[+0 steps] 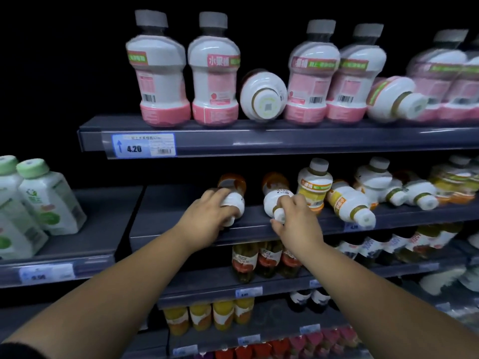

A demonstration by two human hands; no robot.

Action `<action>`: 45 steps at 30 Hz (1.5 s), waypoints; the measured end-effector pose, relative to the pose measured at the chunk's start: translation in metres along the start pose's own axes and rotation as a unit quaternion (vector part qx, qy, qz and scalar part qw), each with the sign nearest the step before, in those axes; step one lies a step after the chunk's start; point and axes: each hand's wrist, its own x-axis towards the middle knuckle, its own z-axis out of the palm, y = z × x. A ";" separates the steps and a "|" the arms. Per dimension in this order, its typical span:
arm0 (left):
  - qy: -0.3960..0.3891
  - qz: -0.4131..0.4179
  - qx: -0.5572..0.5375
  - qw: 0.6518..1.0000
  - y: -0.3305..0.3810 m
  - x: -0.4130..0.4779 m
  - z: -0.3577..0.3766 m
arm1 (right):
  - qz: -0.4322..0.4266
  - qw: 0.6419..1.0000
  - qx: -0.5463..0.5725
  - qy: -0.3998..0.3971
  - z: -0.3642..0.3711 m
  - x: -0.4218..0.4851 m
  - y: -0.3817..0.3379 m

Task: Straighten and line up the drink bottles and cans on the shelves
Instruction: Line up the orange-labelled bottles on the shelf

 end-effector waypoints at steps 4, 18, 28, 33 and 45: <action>0.009 -0.036 -0.083 0.996 -0.016 -0.013 -0.012 | -0.043 0.997 0.064 0.014 -0.002 0.003 -0.012; 0.064 -0.260 -0.338 0.902 -0.092 -0.034 -0.086 | 0.030 0.938 0.345 0.024 -0.015 0.062 -0.116; 0.023 -0.242 -0.353 0.904 -0.082 -0.035 -0.072 | -0.017 0.919 0.364 -0.152 0.006 0.059 -0.115; 0.032 -0.252 -0.408 0.877 -0.087 -0.033 -0.071 | -0.018 0.904 0.393 -0.169 0.002 0.065 -0.109; 0.023 -0.257 -0.450 0.855 -0.098 -0.035 -0.068 | 0.001 0.924 0.358 -0.136 0.002 0.066 -0.114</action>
